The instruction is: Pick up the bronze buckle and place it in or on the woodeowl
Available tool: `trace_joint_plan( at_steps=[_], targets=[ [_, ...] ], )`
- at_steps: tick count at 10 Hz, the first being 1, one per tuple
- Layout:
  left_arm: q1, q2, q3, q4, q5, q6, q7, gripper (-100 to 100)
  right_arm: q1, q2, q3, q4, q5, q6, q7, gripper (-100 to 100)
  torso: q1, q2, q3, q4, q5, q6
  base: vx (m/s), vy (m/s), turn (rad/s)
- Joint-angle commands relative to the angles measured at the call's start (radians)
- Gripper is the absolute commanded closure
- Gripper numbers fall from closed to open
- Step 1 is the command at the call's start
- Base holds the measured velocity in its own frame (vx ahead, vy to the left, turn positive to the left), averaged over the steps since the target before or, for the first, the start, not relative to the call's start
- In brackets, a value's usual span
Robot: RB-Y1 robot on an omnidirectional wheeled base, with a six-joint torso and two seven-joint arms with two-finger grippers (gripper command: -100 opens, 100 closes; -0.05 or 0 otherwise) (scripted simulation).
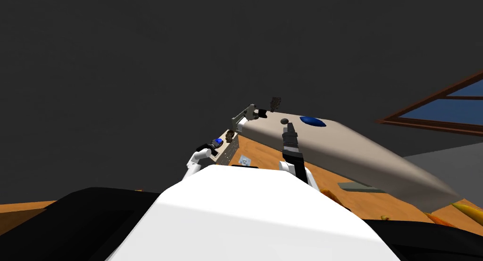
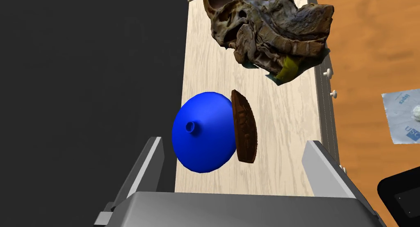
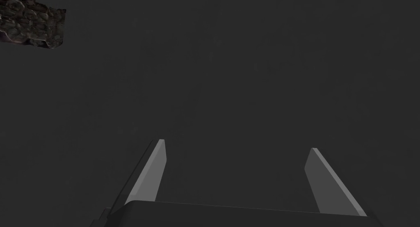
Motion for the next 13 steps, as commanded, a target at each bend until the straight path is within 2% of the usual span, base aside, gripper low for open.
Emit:
trace_joint_plan(
  at_steps=[1, 3, 4, 9, 10, 13],
  targets=[
    [0.001, 0.000, 0.006, 0.023, 0.006, 0.028, 0.016, -100, 0.000, 0.000, 0.000, 0.000, 0.000, 0.000, 0.000, 0, 0.000, 0.000, 0.000, 0.000, 0.000, 0.000, 0.130, -0.019, 0.030],
    [-0.012, 0.021, 0.026, 0.097, 0.041, 0.089, 0.054, -100, 0.000, 0.000, 0.000, 0.000, 0.000, 0.000, 0.000, 0, 0.003, 0.001, 0.001, 0.000, 0.001, 0.000, 0.146, -0.021, 0.060],
    [-0.012, 0.021, 0.026, 0.097, 0.041, 0.092, 0.054, -100, 0.000, 0.000, 0.000, 0.000, 0.000, 0.000, 0.000, 0, 0.002, 0.000, 0.000, 0.000, 0.001, 0.000, 0.120, -0.020, 0.037],
    [-0.034, 0.063, 0.069, 0.256, 0.113, 0.215, 0.124, -100, 0.000, 0.000, 0.000, 0.000, 0.000, 0.000, 0.000, 0, 0.001, -0.002, -0.001, 0.000, 0.000, 0.000, 0.174, -0.032, 0.065],
    [-0.034, 0.063, 0.069, 0.257, 0.113, 0.215, 0.124, -100, 0.000, 0.000, 0.000, 0.000, 0.000, 0.000, 0.000, 0, 0.002, -0.002, -0.001, -0.001, 0.000, 0.000, 0.133, -0.013, 0.017],
    [-0.040, 0.076, 0.084, 0.326, 0.143, 0.262, 0.149, -100, 0.000, 0.000, 0.000, 0.000, 0.000, 0.000, 0.000, 0, 0.003, 0.001, 0.000, 0.000, 0.001, 0.000, 0.142, -0.014, 0.038]
  ],
)
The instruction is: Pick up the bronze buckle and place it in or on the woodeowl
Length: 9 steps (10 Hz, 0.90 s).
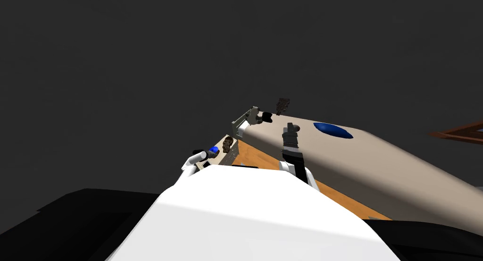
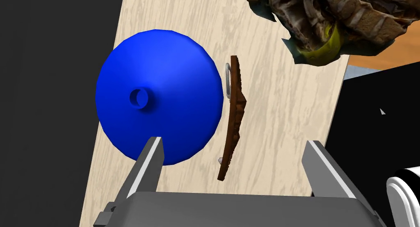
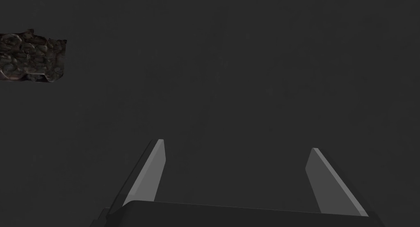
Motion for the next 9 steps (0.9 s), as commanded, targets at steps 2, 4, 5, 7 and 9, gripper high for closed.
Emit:
trace_joint_plan(
  at_steps=[2, 4, 5, 7, 9],
  targets=[
    [-0.004, 0.007, 0.010, 0.060, 0.029, 0.033, 0.012, -100, 0.000, 0.000, 0.000, 0.000, 0.000, 0.000, 0.000, 0, -0.001, 0.000, 0.000, 0.000, 0.000, 0.000, 0.142, -0.023, 0.023],
    [-0.003, 0.005, 0.008, 0.043, 0.020, 0.029, 0.013, 0, 0.000, 0.000, 0.000, 0.000, 0.000, 0.000, 0.000, 0, 0.000, 0.005, 0.002, 0.001, 0.000, 0.000, 0.036, -0.002, 0.002],
    [-0.011, -0.012, 0.005, 0.071, 0.012, 0.003, -0.001, -100, 0.000, 0.000, 0.000, 0.000, 0.000, 0.000, 0.000, 0, 0.001, 0.008, 0.004, 0.002, 0.000, 0.000, 0.008, 0.004, 0.005],
    [-0.021, -0.033, 0.002, 0.107, 0.002, -0.030, -0.019, -100, 0.000, 0.000, 0.000, 0.000, 0.000, 0.000, 0.000, 0, 0.000, 0.010, 0.006, 0.002, 0.000, 0.000, 0.000, 0.000, 0.000],
    [-0.021, -0.028, 0.002, 0.104, 0.004, -0.024, -0.016, 100, 0.000, 0.000, 0.000, 0.000, 0.000, 0.000, 0.000, 0, 0.000, 0.010, 0.006, 0.002, 0.000, 0.000, 0.000, 0.000, 0.000]
  ],
)
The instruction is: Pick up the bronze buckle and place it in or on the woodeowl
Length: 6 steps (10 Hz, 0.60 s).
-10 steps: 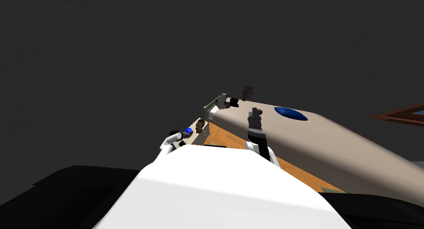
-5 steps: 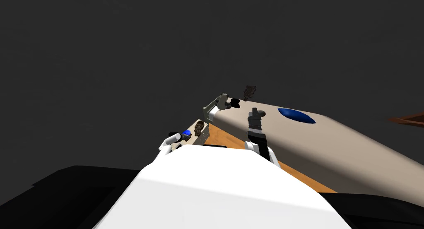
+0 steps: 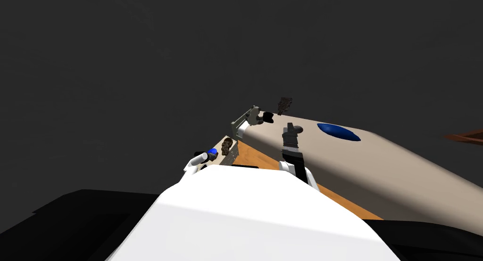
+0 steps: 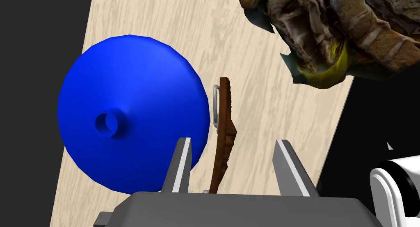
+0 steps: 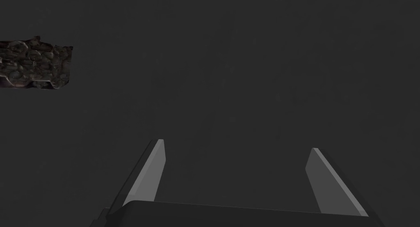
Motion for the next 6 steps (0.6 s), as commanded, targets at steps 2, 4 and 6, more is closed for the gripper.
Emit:
trace_joint_plan(
  at_steps=[2, 4, 6],
  targets=[
    [0.000, 0.001, 0.001, -0.001, 0.000, -0.001, 0.000, 100, 0.000, 0.000, 0.000, 0.000, 0.000, 0.000, 0.000, 0, 0.000, 0.000, 0.000, -0.001, 0.002, 0.001, 0.000, 0.000, 0.000],
    [-0.001, 0.001, 0.001, -0.002, 0.001, 0.000, 0.000, 100, 0.000, 0.000, 0.000, 0.000, 0.000, 0.000, 0.000, 0, 0.003, -0.003, -0.002, -0.002, 0.003, 0.001, 0.000, 0.000, 0.000],
    [0.010, 0.016, 0.003, -0.032, 0.007, 0.027, 0.014, 100, 0.000, 0.000, 0.000, 0.000, 0.000, 0.000, 0.000, 0, 0.003, -0.004, -0.003, -0.002, 0.003, 0.001, 0.008, 0.005, -0.002]
  ],
)
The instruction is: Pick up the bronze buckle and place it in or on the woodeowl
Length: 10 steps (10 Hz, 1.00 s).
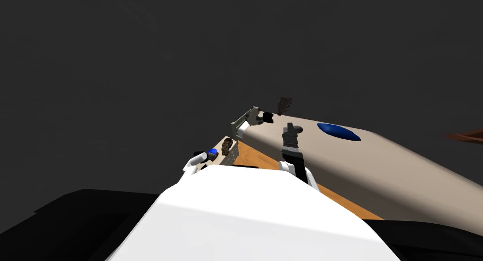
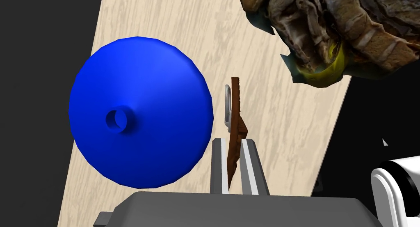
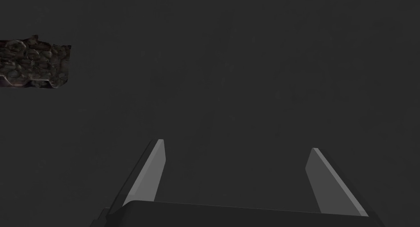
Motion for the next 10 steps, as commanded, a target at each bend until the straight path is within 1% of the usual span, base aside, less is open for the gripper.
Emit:
trace_joint_plan(
  at_steps=[1, 2, 3, 4, 6, 10],
  targets=[
    [0.009, 0.020, 0.003, -0.032, 0.011, 0.032, 0.016, 100, 0.000, 0.000, 0.000, 0.000, 0.000, 0.000, 0.000, 0, 0.000, 0.000, 0.000, 0.000, 0.000, 0.000, 0.000, 0.000, 0.000],
    [0.006, 0.013, 0.002, -0.020, 0.007, 0.019, 0.010, 100, 0.000, 0.000, 0.000, 0.000, 0.000, 0.000, 0.000, 0, 0.000, 0.001, 0.000, 0.000, 0.000, 0.000, 0.000, 0.000, 0.000],
    [0.006, 0.015, 0.003, -0.023, 0.008, 0.023, 0.011, 0, 0.000, 0.000, 0.000, 0.000, 0.000, 0.000, 0.000, 0, -0.001, 0.001, 0.000, 0.000, 0.001, 0.000, 0.000, 0.000, 0.000],
    [0.018, 0.044, 0.012, -0.022, 0.019, 0.054, 0.034, 100, 0.000, 0.000, 0.000, 0.000, 0.000, 0.000, 0.000, 0, -0.001, 0.001, 0.000, 0.000, 0.001, 0.000, -0.054, 0.012, 0.084],
    [0.027, 0.071, 0.021, -0.026, 0.032, 0.085, 0.057, 100, 0.000, 0.000, 0.000, 0.000, 0.000, 0.000, 0.000, 0, 0.003, 0.007, 0.003, 0.000, 0.000, -0.004, -0.075, 0.027, 0.083],
    [0.047, 0.135, 0.041, -0.042, 0.063, 0.164, 0.116, 100, 0.000, 0.000, 0.000, 0.000, 0.000, 0.000, 0.000, 0, 0.001, 0.005, 0.002, 0.000, 0.000, -0.003, -0.040, 0.008, 0.065]
  ],
)
